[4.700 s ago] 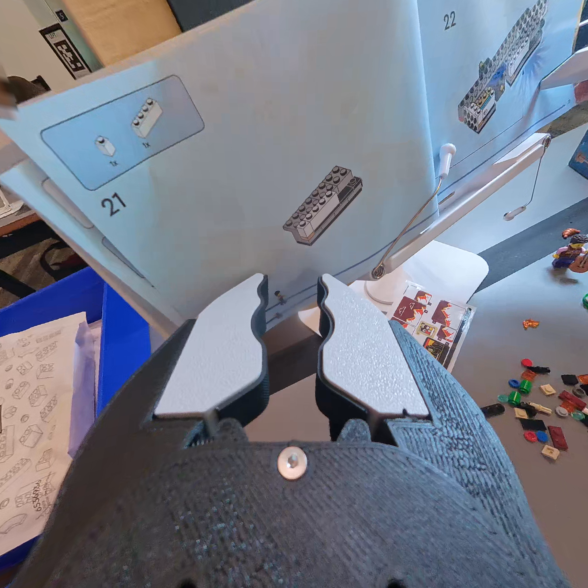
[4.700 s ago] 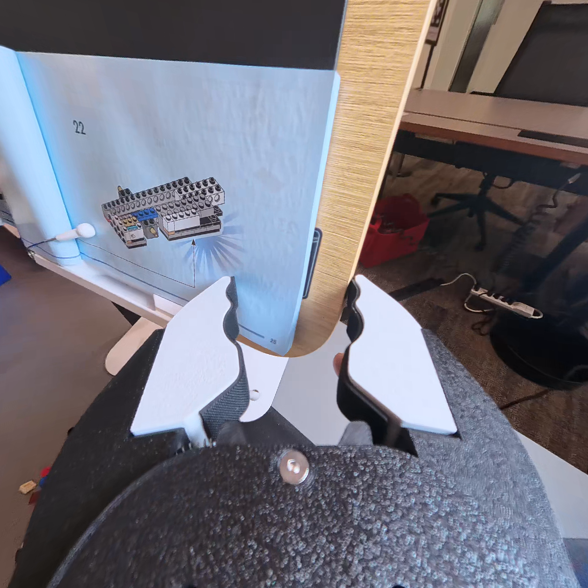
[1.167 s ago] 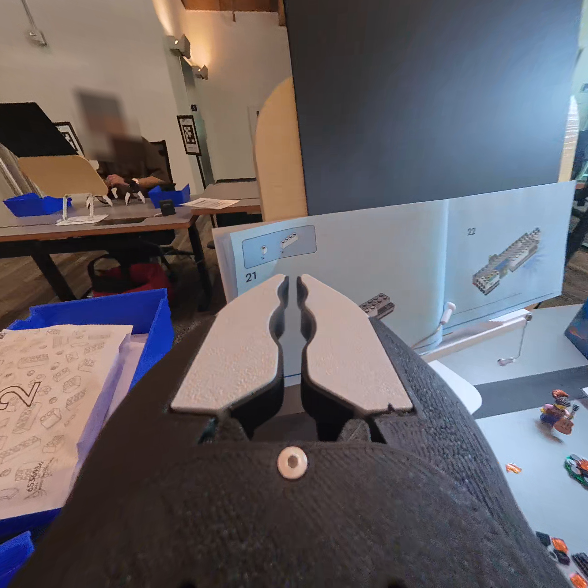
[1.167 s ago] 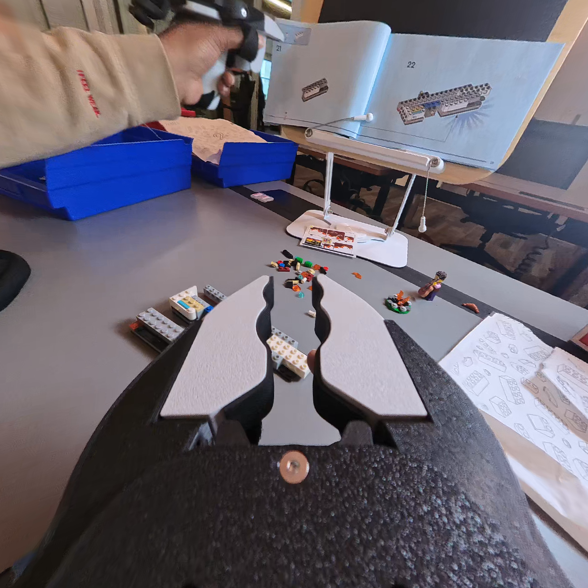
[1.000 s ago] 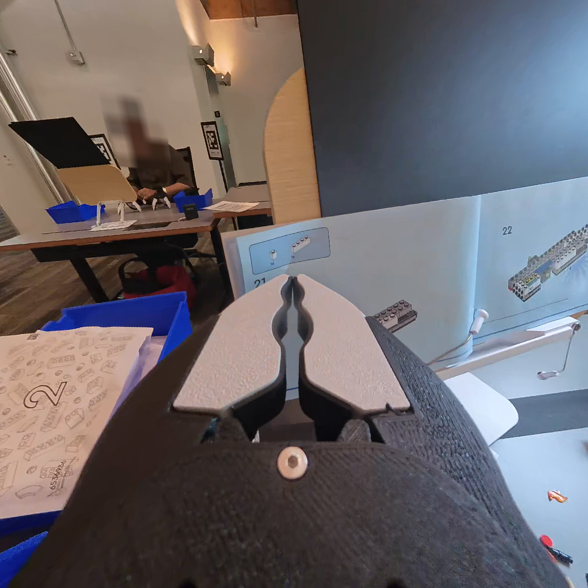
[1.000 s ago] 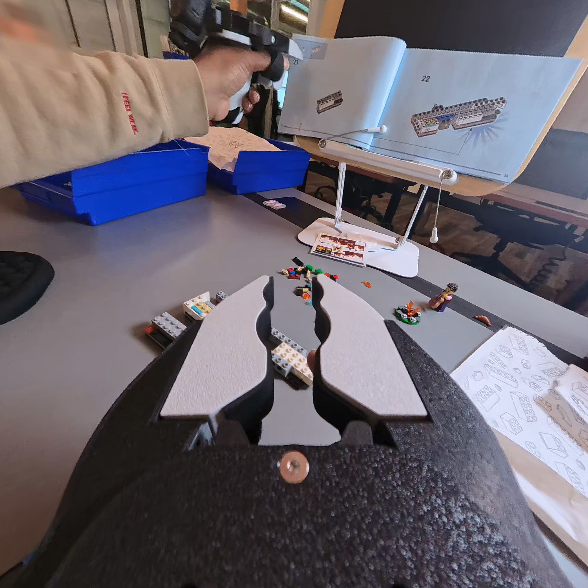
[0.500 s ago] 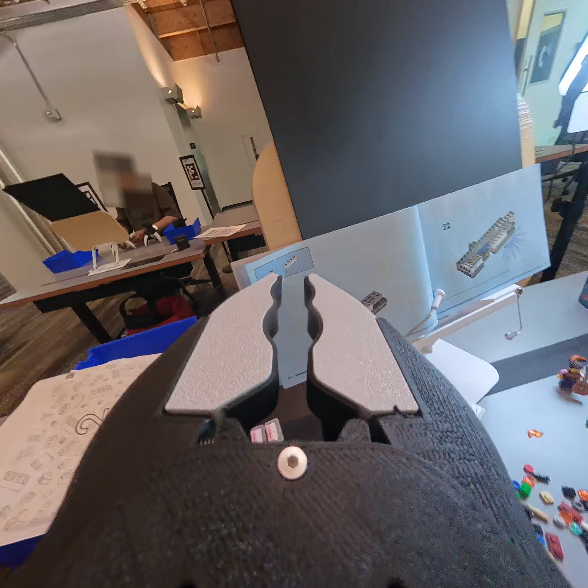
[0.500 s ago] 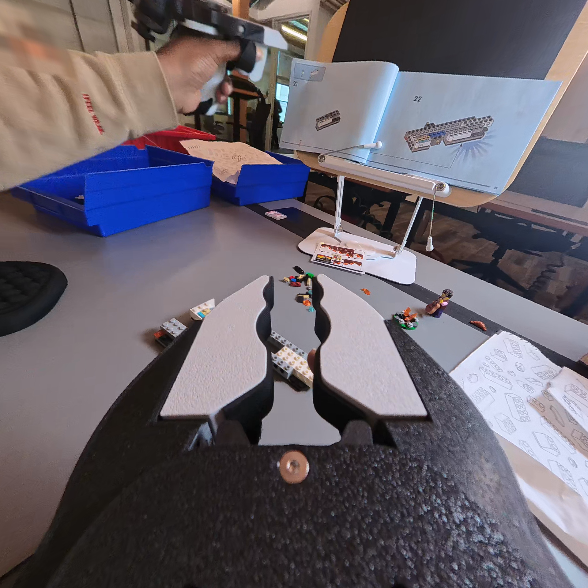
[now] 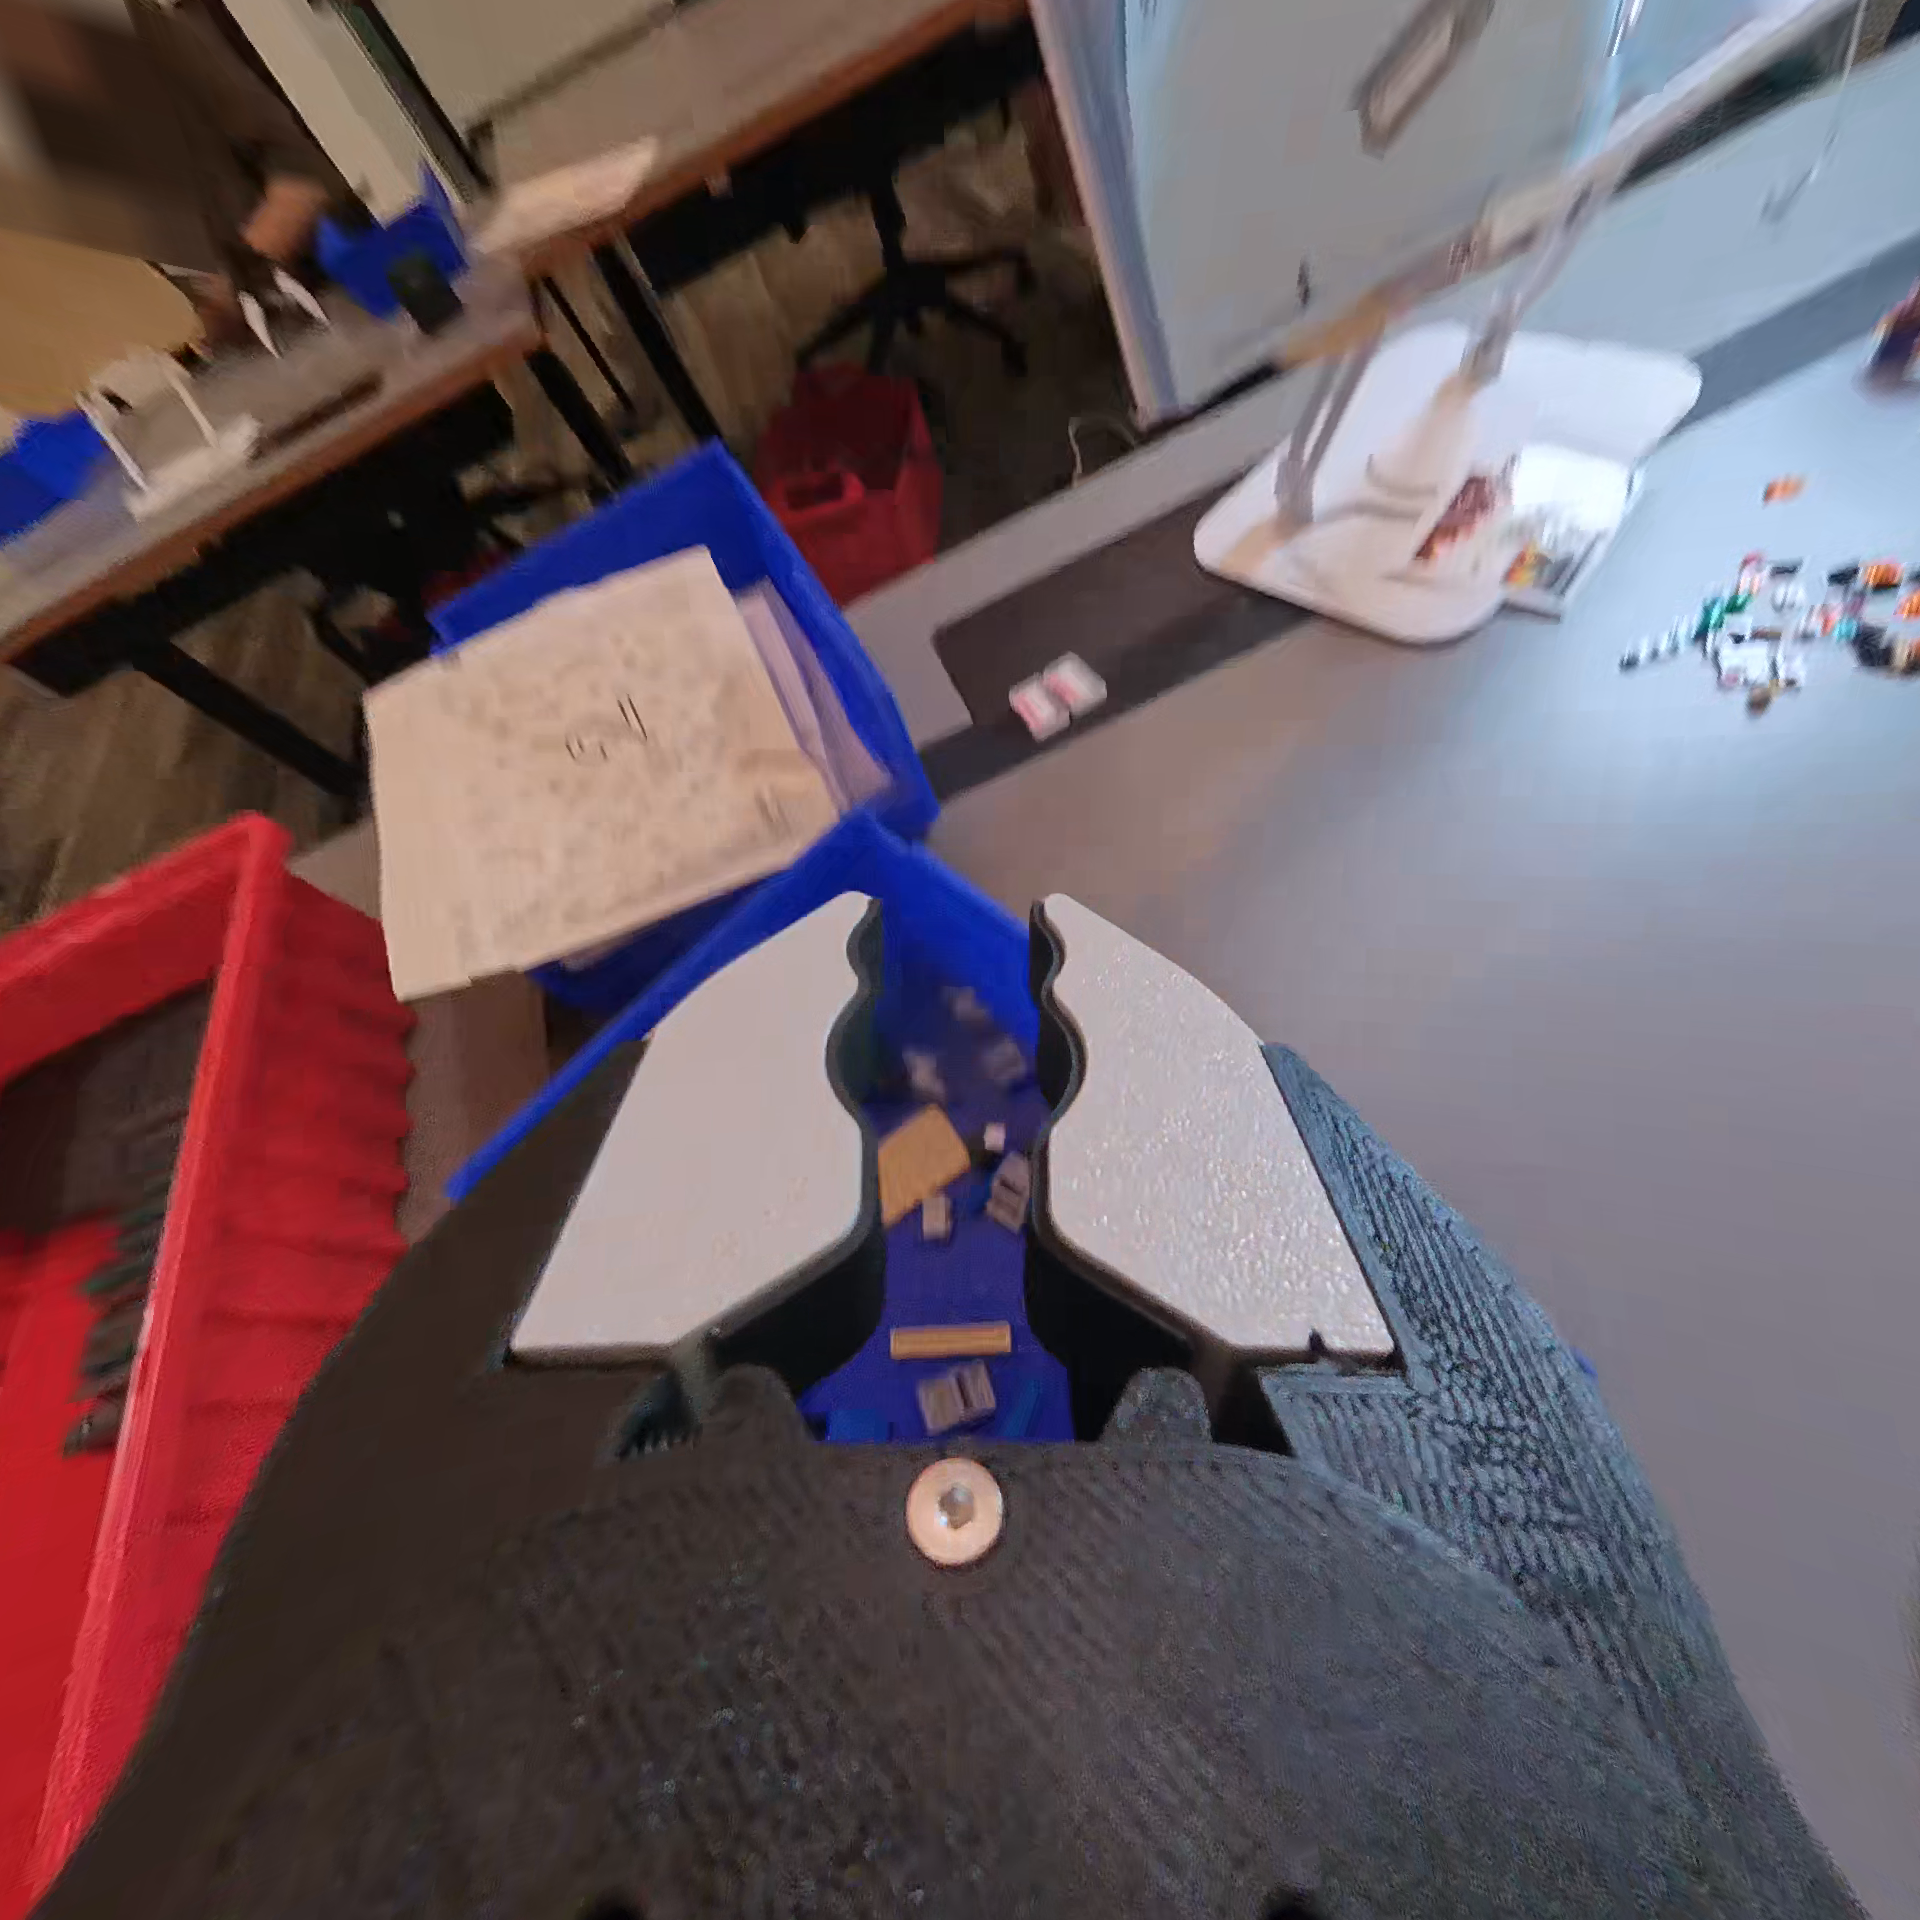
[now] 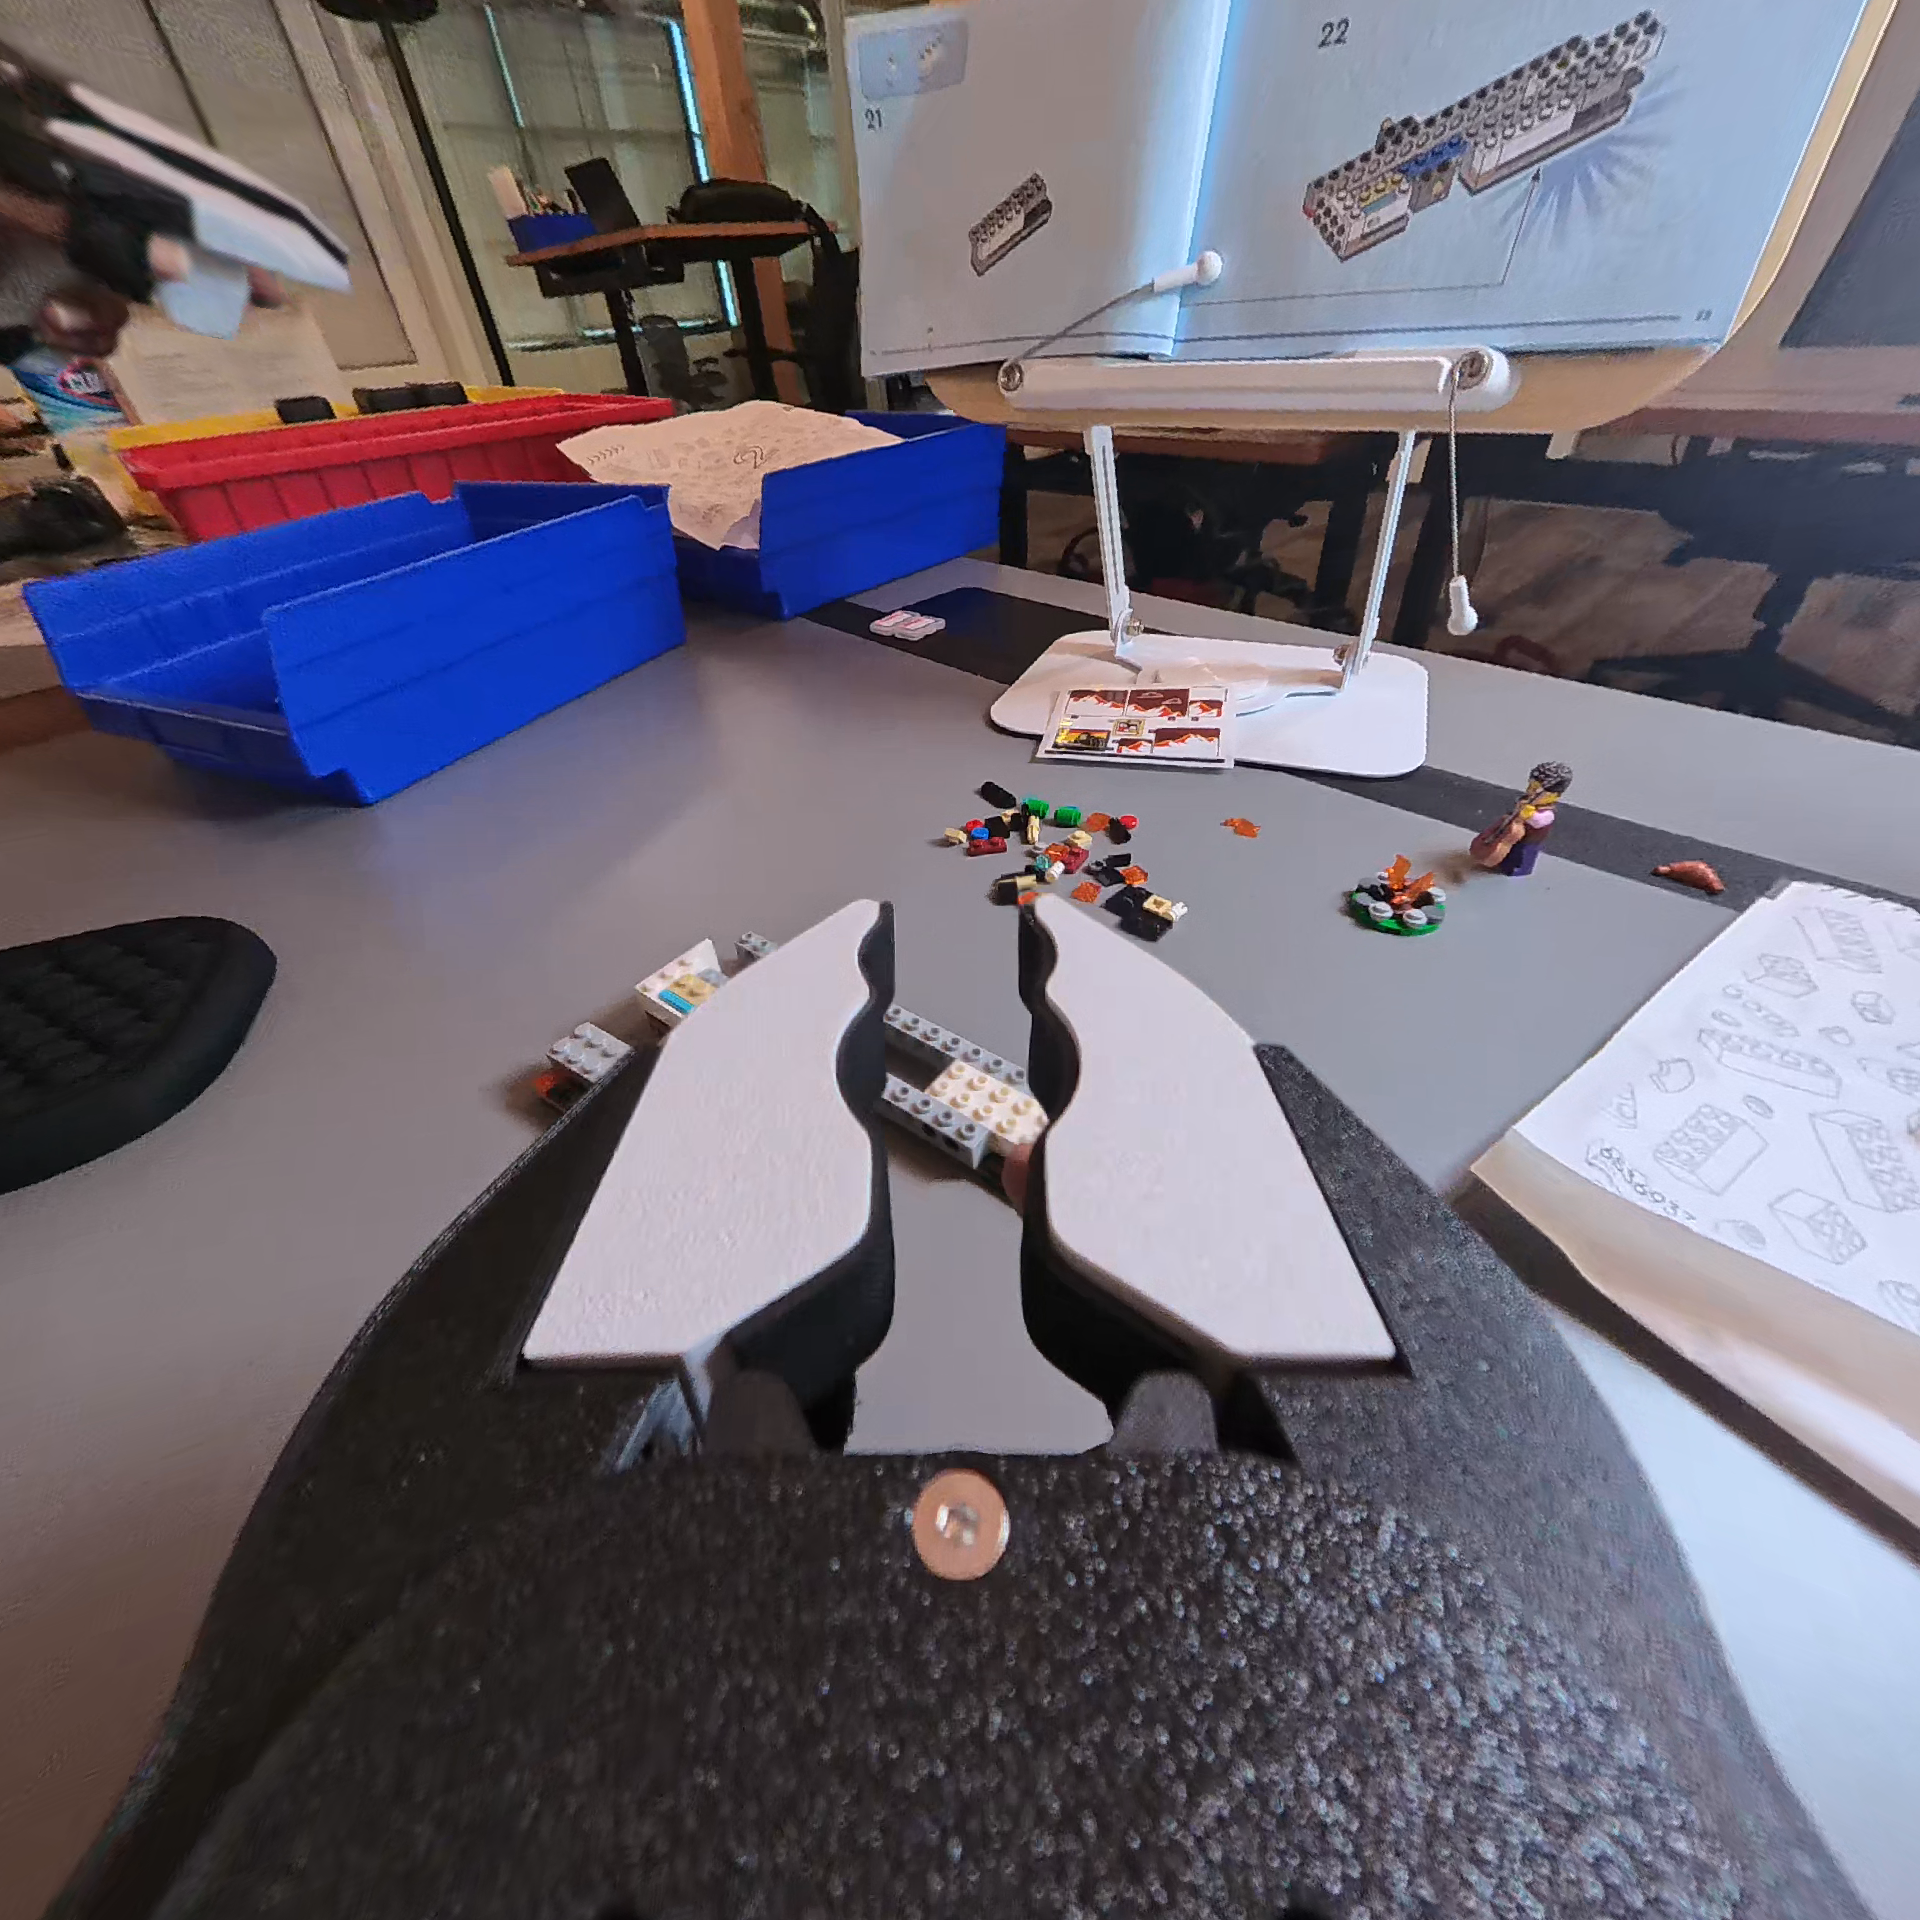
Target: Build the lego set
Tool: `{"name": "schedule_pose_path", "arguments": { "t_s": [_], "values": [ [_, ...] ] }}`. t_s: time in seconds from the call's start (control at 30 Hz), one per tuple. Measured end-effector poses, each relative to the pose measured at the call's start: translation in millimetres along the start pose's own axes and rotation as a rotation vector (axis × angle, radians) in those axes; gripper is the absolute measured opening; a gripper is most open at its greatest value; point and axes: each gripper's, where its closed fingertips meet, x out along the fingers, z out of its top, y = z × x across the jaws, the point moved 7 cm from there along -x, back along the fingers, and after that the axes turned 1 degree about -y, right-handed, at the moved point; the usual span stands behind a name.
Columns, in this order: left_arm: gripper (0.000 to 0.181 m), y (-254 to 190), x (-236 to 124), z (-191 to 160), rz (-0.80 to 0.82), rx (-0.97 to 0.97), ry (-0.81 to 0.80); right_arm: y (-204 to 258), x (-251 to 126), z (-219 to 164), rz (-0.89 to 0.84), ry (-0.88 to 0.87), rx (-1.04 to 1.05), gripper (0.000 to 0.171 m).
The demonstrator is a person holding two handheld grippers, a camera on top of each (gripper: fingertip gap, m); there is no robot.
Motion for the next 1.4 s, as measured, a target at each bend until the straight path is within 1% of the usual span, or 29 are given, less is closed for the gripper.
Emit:
{"name": "schedule_pose_path", "arguments": {
  "t_s": [0.07,0.13,0.23,0.4,0.5,0.57,0.67,1.0,1.4],
  "values": [
    [0.025,-2,2,-35,-0.086,-0.014,0.151,-2,1,-4,-0.013,0.016,0.005,0.023],
    [0.022,-13,7,-70,-0.217,-0.017,0.325,-3,3,-7,-0.022,0.030,0.011,0.023],
    [0.021,-31,14,-106,-0.311,0.062,0.492,-3,4,-11,-0.030,0.048,0.013,0.023],
    [0.021,-40,35,-131,-0.340,0.148,0.621,-3,4,-10,-0.048,0.041,-0.003,0.022],
    [0.020,-37,50,-143,-0.357,0.147,0.689,-1,3,-10,-0.047,0.038,-0.017,0.021],
    [0.015,-35,57,-150,-0.368,0.157,0.735,0,3,-10,-0.041,0.037,-0.026,0.020],
    [0.011,-31,65,-152,-0.355,0.169,0.774,1,3,-10,-0.033,0.039,-0.033,0.018],
    [0.014,-29,71,-155,-0.388,0.157,0.836,0,5,-11,-0.013,0.049,-0.017,0.018],
    [0.015,-28,75,-155,-0.396,0.120,0.827,2,6,-11,0.003,0.058,-0.030,0.017]
  ]
}}
